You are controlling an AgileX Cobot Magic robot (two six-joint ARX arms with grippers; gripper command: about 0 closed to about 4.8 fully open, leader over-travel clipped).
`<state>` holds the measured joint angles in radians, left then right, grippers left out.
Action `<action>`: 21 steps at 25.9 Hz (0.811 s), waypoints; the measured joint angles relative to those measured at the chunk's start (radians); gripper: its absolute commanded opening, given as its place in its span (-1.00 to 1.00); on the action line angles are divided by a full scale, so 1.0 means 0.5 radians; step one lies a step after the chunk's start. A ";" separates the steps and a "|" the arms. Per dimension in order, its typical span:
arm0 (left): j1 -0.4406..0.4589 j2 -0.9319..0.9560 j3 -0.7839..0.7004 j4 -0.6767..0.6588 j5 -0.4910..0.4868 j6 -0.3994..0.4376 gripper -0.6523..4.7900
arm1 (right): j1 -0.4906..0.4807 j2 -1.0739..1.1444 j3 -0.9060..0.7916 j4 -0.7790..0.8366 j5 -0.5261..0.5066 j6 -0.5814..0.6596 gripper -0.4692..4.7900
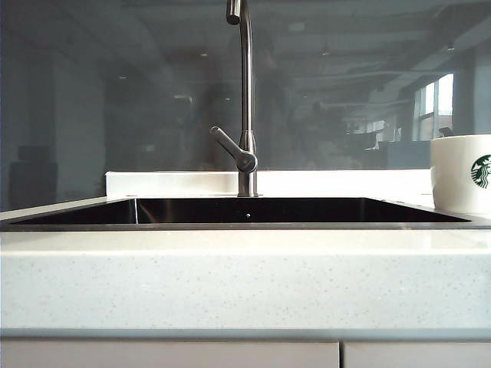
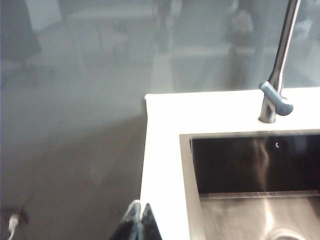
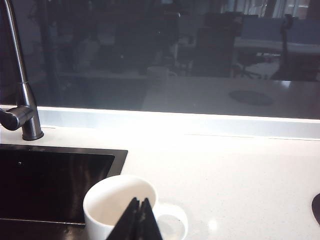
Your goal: Pick up the mug next to the sink, go to the faucet to get some water, pour the water into the sink, and finally put the mug back to its place.
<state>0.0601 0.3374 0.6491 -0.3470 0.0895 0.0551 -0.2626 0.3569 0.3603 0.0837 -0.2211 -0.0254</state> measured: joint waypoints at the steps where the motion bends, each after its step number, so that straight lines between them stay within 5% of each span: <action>1: 0.000 -0.070 -0.132 0.076 -0.001 -0.002 -0.77 | 0.000 0.001 0.000 -0.001 0.000 0.000 -0.82; 7: 0.001 -0.459 -0.832 0.610 0.000 -0.011 -0.77 | 0.000 0.000 0.001 0.000 0.000 0.000 -0.82; 21: -0.002 -0.668 -1.199 0.703 0.000 -0.099 -0.77 | 0.000 0.000 0.001 0.000 0.000 0.000 -0.82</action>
<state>0.0593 0.0032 0.0498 0.0048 0.0895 0.0055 -0.2626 0.3569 0.3607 0.0837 -0.2211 -0.0254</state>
